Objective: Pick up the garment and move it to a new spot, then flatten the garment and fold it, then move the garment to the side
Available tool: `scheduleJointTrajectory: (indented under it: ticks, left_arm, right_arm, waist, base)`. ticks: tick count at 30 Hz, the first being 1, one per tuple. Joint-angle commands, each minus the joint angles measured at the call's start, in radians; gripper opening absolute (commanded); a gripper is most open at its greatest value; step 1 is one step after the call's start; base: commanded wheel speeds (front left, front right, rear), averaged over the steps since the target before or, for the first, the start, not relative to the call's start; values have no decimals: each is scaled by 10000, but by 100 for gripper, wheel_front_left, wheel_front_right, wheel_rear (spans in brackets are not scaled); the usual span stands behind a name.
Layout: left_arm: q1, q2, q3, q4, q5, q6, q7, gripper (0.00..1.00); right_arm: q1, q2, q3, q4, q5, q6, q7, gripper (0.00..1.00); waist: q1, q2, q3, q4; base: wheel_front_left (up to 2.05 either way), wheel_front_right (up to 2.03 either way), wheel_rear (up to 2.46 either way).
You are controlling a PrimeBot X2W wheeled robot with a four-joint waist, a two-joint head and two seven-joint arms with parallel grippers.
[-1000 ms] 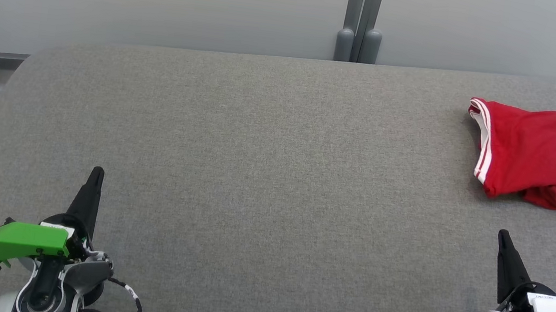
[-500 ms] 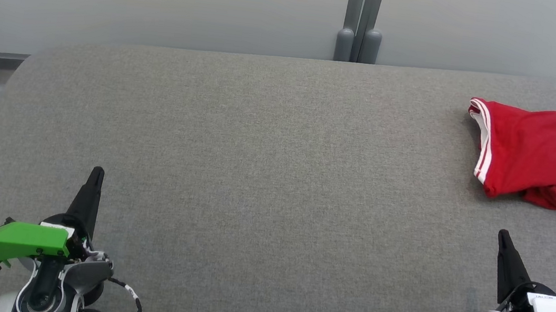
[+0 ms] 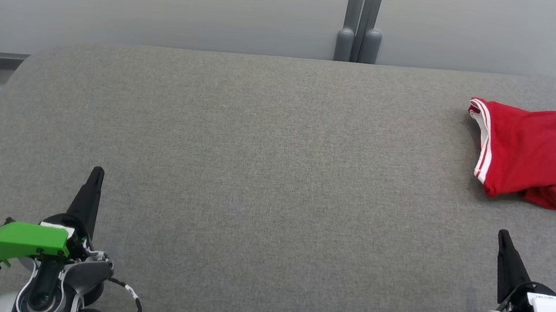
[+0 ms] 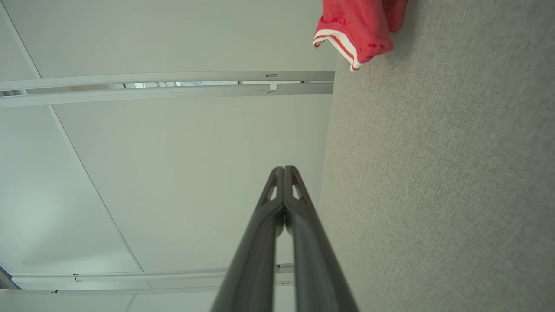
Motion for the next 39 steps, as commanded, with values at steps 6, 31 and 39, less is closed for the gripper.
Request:
scheduleJointTrajectory:
  ticks: [6, 31, 39]
  left_arm:
    - [-141, -1, 22, -38, 5, -56, 23, 0]
    - [-140, -1, 20, -39, 4, -56, 22, 0]
    - [-140, 1, 19, -40, 4, -56, 21, 0]
  right_arm:
    - [79, -45, -19, -42, 42, 4, 10, 0]
    - [80, -44, -18, -42, 43, 4, 9, 0]
    - [80, -44, -18, -42, 43, 4, 9, 0]
  waist:
    - [0, 0, 0, 0]
    - [0, 0, 0, 0]
    - [0, 0, 0, 0]
  base:
    - [0, 0, 0]
    - [0, 0, 0]
    - [0, 0, 0]
